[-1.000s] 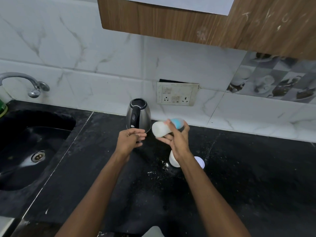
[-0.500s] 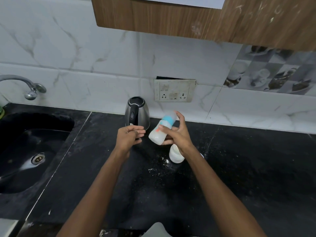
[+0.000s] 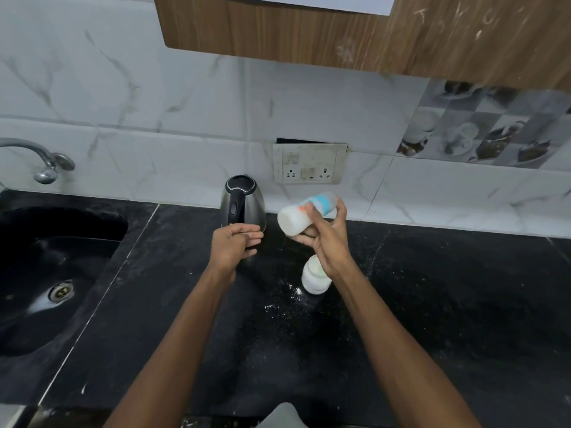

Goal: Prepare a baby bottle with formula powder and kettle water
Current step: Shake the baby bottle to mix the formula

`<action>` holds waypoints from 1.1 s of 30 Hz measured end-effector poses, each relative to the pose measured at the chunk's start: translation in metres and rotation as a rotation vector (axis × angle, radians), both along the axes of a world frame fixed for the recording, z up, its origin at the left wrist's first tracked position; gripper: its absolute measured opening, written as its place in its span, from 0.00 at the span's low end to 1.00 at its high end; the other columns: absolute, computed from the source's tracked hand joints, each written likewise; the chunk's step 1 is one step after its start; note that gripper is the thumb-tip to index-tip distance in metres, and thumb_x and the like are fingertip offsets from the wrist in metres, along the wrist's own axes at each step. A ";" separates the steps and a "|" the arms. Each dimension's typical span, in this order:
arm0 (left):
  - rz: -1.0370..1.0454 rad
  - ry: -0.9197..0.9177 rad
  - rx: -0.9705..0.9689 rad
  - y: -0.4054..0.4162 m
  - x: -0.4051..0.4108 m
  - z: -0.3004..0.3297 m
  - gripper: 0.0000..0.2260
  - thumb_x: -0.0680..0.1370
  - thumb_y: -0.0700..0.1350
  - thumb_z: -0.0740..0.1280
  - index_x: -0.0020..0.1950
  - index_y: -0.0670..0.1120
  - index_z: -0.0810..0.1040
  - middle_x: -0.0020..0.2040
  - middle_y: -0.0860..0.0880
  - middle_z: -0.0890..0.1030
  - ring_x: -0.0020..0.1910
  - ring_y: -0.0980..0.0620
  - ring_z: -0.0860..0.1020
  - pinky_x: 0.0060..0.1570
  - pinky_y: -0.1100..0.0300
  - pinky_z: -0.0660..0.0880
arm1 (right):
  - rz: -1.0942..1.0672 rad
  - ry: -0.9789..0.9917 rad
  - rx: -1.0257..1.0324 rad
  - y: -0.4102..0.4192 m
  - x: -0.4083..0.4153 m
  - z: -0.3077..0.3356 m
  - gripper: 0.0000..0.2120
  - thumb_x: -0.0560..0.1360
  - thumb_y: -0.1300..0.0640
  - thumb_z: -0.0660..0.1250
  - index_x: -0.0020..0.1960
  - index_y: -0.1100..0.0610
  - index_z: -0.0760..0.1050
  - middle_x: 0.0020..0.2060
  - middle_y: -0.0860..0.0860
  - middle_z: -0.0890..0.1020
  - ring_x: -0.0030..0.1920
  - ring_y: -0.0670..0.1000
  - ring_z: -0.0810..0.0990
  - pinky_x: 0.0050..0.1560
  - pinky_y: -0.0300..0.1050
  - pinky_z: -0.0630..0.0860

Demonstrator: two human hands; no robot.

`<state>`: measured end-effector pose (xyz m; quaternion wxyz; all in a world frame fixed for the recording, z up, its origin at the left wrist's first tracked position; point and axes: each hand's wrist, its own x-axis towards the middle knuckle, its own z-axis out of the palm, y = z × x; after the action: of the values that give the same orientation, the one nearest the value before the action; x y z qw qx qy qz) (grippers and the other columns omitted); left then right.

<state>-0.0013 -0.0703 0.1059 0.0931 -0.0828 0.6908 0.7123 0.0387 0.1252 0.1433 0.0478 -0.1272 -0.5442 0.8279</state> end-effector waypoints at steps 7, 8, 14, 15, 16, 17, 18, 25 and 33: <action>0.011 -0.004 0.004 0.001 -0.003 0.001 0.15 0.80 0.31 0.60 0.52 0.43 0.85 0.49 0.44 0.88 0.49 0.50 0.87 0.48 0.54 0.82 | 0.059 -0.012 0.009 -0.011 0.003 -0.002 0.36 0.77 0.62 0.74 0.76 0.43 0.59 0.54 0.59 0.86 0.55 0.64 0.87 0.48 0.69 0.84; 0.003 -0.004 -0.002 0.001 -0.002 0.001 0.15 0.80 0.31 0.60 0.52 0.43 0.85 0.48 0.44 0.88 0.48 0.50 0.87 0.48 0.54 0.82 | 0.082 0.002 0.055 -0.013 0.002 -0.004 0.37 0.77 0.62 0.75 0.76 0.42 0.60 0.54 0.59 0.87 0.54 0.64 0.87 0.47 0.68 0.84; 0.003 -0.012 0.010 -0.002 0.001 0.001 0.14 0.80 0.31 0.61 0.53 0.43 0.85 0.49 0.44 0.88 0.51 0.49 0.86 0.46 0.56 0.81 | 0.084 0.007 0.081 -0.005 0.000 -0.003 0.39 0.76 0.62 0.76 0.77 0.41 0.59 0.55 0.58 0.87 0.55 0.64 0.87 0.47 0.67 0.84; -0.002 -0.013 0.010 -0.003 0.001 0.001 0.13 0.80 0.32 0.62 0.53 0.42 0.85 0.49 0.44 0.88 0.51 0.49 0.86 0.46 0.56 0.82 | 0.077 0.016 0.105 -0.003 0.002 -0.004 0.39 0.75 0.63 0.77 0.77 0.41 0.60 0.53 0.58 0.87 0.54 0.63 0.87 0.45 0.65 0.85; 0.006 -0.015 0.013 -0.004 0.001 0.000 0.13 0.80 0.32 0.62 0.54 0.42 0.85 0.48 0.44 0.88 0.51 0.49 0.86 0.47 0.55 0.82 | 0.048 0.013 0.082 -0.001 0.002 -0.004 0.39 0.75 0.62 0.77 0.76 0.41 0.60 0.52 0.57 0.88 0.53 0.63 0.87 0.45 0.64 0.85; 0.020 -0.016 0.019 -0.004 0.001 -0.002 0.13 0.80 0.31 0.61 0.53 0.42 0.85 0.48 0.44 0.88 0.50 0.49 0.86 0.47 0.55 0.82 | 0.033 0.000 0.046 0.000 0.002 -0.004 0.39 0.76 0.62 0.76 0.77 0.40 0.60 0.52 0.57 0.87 0.53 0.63 0.87 0.45 0.65 0.85; 0.031 -0.020 0.020 -0.004 0.002 -0.003 0.13 0.80 0.31 0.61 0.53 0.42 0.85 0.47 0.45 0.88 0.50 0.49 0.86 0.47 0.55 0.82 | 0.057 -0.010 0.043 0.000 0.003 -0.002 0.39 0.76 0.62 0.76 0.77 0.40 0.59 0.52 0.57 0.87 0.54 0.63 0.87 0.46 0.65 0.85; 0.008 -0.029 0.008 0.000 0.003 -0.006 0.16 0.79 0.29 0.59 0.54 0.40 0.84 0.48 0.43 0.88 0.48 0.49 0.87 0.47 0.54 0.83 | 0.186 -0.021 0.180 -0.009 -0.002 -0.005 0.40 0.76 0.62 0.76 0.77 0.39 0.58 0.55 0.57 0.86 0.53 0.61 0.88 0.44 0.61 0.86; -0.010 -0.016 -0.029 -0.003 0.004 -0.001 0.15 0.80 0.31 0.60 0.54 0.41 0.85 0.50 0.43 0.88 0.53 0.47 0.86 0.53 0.51 0.82 | 0.433 0.175 1.334 -0.001 -0.006 -0.017 0.46 0.70 0.47 0.80 0.77 0.32 0.55 0.53 0.50 0.82 0.53 0.57 0.84 0.54 0.56 0.81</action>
<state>0.0029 -0.0734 0.1048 0.1011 -0.0861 0.7007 0.7010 0.0324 0.1239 0.1259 -0.0064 0.1072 -0.9428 0.3157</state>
